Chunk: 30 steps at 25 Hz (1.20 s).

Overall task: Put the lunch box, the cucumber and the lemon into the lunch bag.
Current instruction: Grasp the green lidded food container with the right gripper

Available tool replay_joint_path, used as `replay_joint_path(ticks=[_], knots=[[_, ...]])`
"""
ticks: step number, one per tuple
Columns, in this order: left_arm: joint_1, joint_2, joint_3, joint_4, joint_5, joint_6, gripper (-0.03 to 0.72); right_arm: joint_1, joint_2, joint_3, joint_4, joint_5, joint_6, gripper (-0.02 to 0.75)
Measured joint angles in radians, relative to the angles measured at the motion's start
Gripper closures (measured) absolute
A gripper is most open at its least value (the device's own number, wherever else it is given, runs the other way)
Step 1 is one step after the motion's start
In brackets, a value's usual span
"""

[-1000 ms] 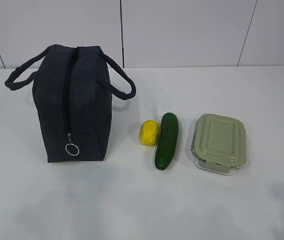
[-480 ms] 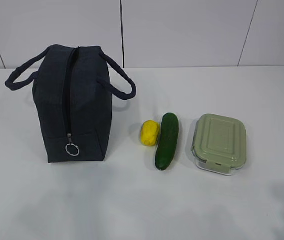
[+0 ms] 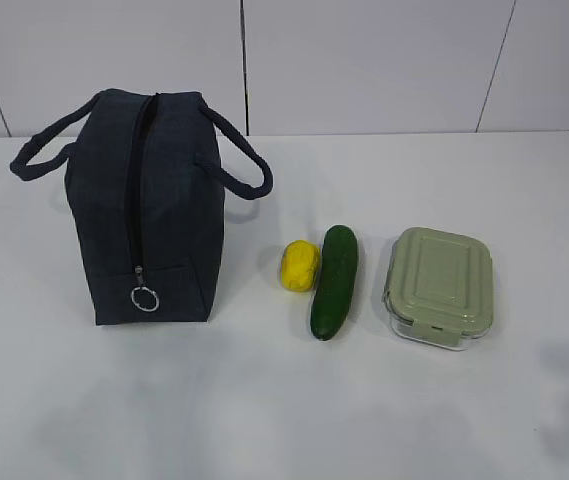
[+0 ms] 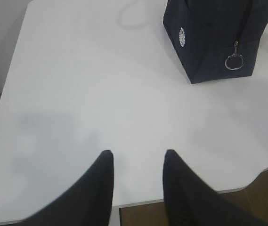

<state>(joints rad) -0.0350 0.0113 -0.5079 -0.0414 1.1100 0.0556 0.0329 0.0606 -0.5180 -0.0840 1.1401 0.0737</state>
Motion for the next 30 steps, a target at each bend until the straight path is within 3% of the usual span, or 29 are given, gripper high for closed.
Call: replay_joint_path(ticks=[15, 30], knots=[[0.000, 0.000, 0.000, 0.000, 0.000, 0.000, 0.449, 0.000, 0.694, -0.216, 0.018, -0.070, 0.168, 0.270], [0.000, 0.000, 0.000, 0.001, 0.000, 0.000, 0.449, 0.000, 1.256, -0.442, 0.332, -0.218, 0.060, 0.270]])
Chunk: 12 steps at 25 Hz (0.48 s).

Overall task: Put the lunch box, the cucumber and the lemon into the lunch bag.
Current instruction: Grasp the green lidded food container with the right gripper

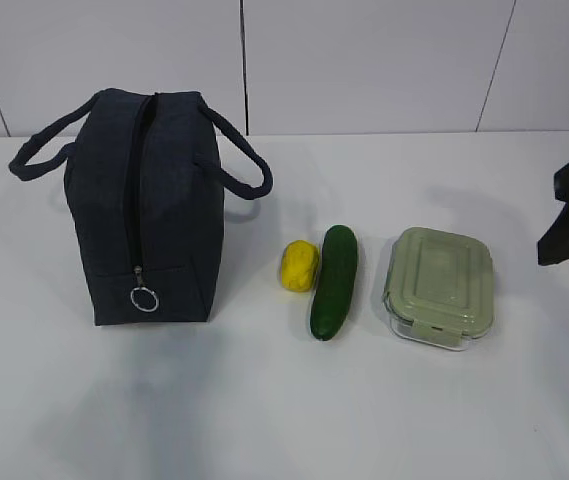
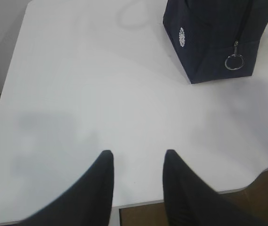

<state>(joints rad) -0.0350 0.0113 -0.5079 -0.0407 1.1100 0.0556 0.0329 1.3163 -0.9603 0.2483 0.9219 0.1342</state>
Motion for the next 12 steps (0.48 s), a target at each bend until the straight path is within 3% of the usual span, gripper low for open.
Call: replay_joint_path(ticks=[5, 12], knots=[[0.000, 0.000, 0.000, 0.000, 0.000, 0.000, 0.449, -0.006, 0.059, -0.003, 0.051, -0.014, -0.047, 0.270], [0.000, 0.000, 0.000, 0.000, 0.000, 0.000, 0.449, -0.098, 0.075, -0.003, 0.290, -0.012, -0.276, 0.270]])
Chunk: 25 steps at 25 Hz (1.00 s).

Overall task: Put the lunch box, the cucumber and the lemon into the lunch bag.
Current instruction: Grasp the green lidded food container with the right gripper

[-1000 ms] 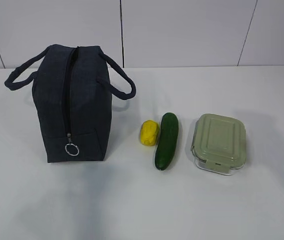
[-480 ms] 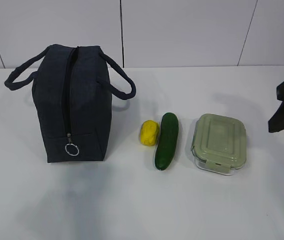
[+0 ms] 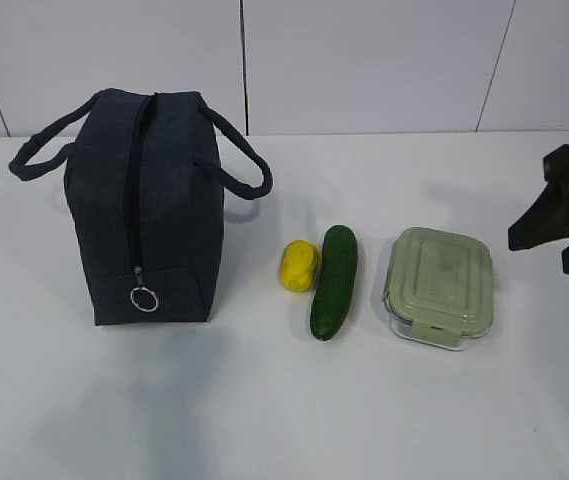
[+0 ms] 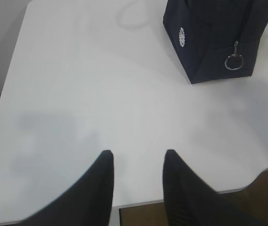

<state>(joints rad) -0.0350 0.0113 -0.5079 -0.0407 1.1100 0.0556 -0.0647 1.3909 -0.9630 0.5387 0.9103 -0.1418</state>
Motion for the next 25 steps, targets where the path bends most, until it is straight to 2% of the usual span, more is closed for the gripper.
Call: replay_joint_path(ticks=[3, 8, 11, 19, 25], knots=[[0.000, 0.000, 0.000, 0.000, 0.000, 0.000, 0.449, -0.067, 0.009, -0.001, 0.095, 0.031, -0.110, 0.270], [0.000, 0.000, 0.000, 0.000, 0.000, 0.000, 0.449, -0.154, 0.082, -0.001, 0.279, 0.171, -0.325, 0.270], [0.000, 0.000, 0.000, 0.000, 0.000, 0.000, 0.449, -0.197, 0.139, -0.001, 0.348, 0.225, -0.407, 0.270], [0.000, 0.000, 0.000, 0.000, 0.000, 0.000, 0.449, -0.346, 0.216, 0.047, 0.382, 0.241, -0.541, 0.270], [0.000, 0.000, 0.000, 0.000, 0.000, 0.000, 0.449, -0.363, 0.252, 0.057, 0.396, 0.215, -0.551, 0.270]])
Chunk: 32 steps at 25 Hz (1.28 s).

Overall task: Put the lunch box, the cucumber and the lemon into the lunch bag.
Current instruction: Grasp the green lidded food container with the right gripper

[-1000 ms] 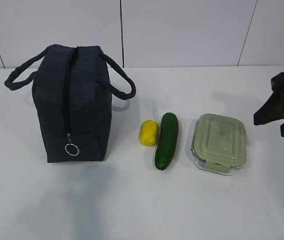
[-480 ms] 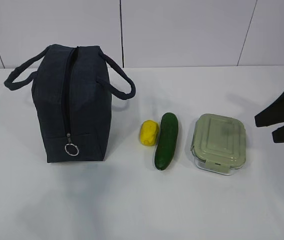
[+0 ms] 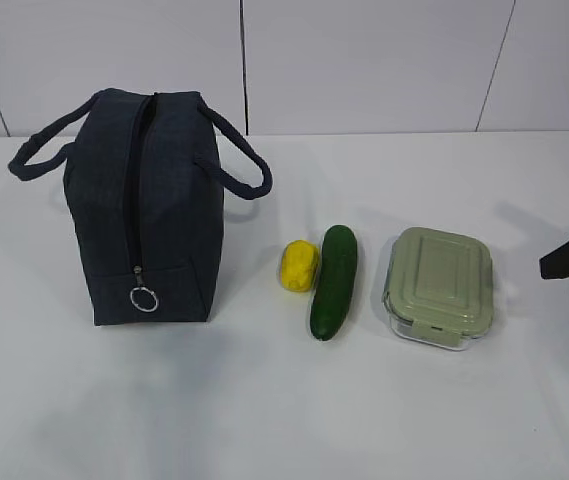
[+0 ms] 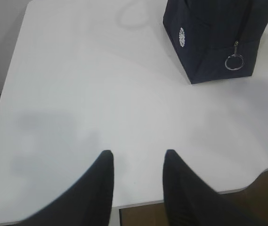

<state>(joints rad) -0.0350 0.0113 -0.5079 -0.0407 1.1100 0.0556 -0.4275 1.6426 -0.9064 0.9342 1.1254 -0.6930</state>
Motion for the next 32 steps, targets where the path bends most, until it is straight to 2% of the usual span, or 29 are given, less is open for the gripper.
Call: replay_joint_path(ticks=[9, 11, 15, 18, 22, 28, 32], knots=[[0.000, 0.000, 0.000, 0.000, 0.000, 0.000, 0.449, 0.000, 0.000, 0.000, 0.011, -0.063, -0.002, 0.268], [0.000, 0.000, 0.000, 0.000, 0.000, 0.000, 0.449, 0.000, 0.000, 0.000, 0.018, -0.082, -0.024, 0.238], [0.000, 0.000, 0.000, 0.000, 0.000, 0.000, 0.449, 0.000, 0.000, 0.000, 0.069, -0.089, -0.074, 0.117], [0.000, 0.000, 0.000, 0.000, 0.000, 0.000, 0.449, 0.000, 0.002, 0.000, 0.103, -0.099, -0.113, 0.094], [0.000, 0.000, 0.000, 0.000, 0.000, 0.000, 0.449, 0.000, 0.037, 0.000, 0.129, -0.110, -0.125, 0.098], [0.000, 0.000, 0.000, 0.000, 0.000, 0.000, 0.449, 0.000, 0.129, 0.000, 0.204, -0.093, -0.203, 0.176], [0.000, 0.000, 0.000, 0.000, 0.000, 0.000, 0.449, 0.000, 0.184, 0.000, 0.240, -0.070, -0.261, 0.190]])
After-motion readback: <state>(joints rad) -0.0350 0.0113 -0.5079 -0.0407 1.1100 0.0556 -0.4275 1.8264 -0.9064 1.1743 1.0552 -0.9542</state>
